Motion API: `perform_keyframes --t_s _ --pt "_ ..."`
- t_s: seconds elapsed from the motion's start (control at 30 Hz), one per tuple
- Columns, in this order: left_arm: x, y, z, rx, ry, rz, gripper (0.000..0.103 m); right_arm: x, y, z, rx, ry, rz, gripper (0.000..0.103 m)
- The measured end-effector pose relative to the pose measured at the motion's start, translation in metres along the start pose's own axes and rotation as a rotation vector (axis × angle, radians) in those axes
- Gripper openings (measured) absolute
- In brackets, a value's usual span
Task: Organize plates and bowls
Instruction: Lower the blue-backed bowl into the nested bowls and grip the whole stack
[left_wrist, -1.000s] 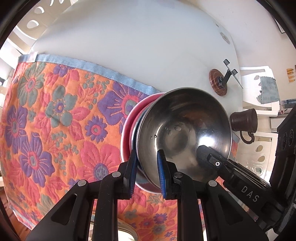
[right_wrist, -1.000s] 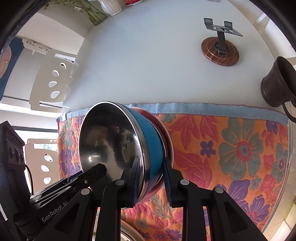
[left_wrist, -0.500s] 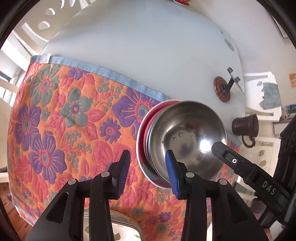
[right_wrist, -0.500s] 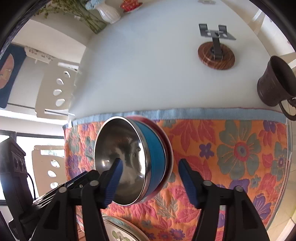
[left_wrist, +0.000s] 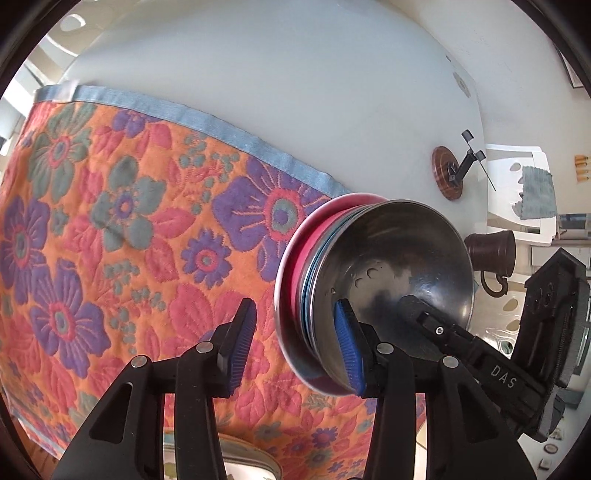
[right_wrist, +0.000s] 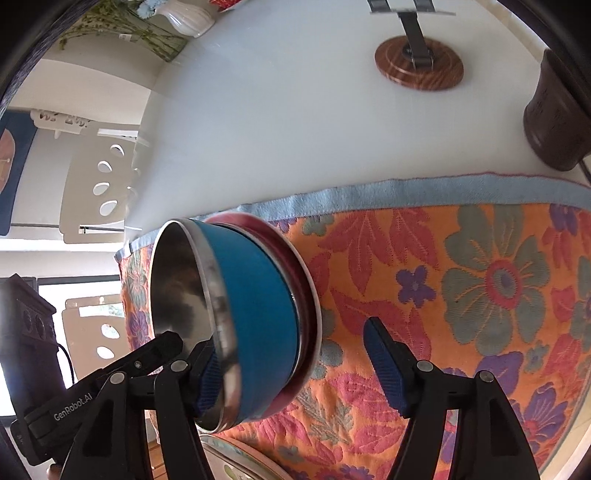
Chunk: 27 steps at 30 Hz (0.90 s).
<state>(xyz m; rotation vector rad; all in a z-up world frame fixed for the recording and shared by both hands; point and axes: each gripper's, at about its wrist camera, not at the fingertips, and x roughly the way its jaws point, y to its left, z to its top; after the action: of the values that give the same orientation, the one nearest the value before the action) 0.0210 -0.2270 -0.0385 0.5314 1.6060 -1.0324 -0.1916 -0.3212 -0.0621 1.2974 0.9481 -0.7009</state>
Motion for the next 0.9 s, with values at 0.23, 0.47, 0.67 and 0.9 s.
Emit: perform_keyframes --t_s 0.23,0.47,0.67,0.9 --pt "0.012 -0.002 0.007 0.045 0.003 -0.042 0.038 0.017 -0.01 0.003 0.025 0.015 0.056 0.06" --pt "0.021 -0.001 0.01 0.075 -0.002 -0.053 0.025 0.026 -0.019 -0.002 0.053 0.008 0.195 0.047" --pt "0.021 0.0 0.007 0.104 -0.024 -0.065 0.025 0.025 -0.013 -0.002 0.026 0.008 0.176 0.046" --pt "0.018 -0.008 0.001 0.138 -0.044 -0.024 0.025 0.021 0.004 -0.003 -0.07 0.011 0.095 0.043"
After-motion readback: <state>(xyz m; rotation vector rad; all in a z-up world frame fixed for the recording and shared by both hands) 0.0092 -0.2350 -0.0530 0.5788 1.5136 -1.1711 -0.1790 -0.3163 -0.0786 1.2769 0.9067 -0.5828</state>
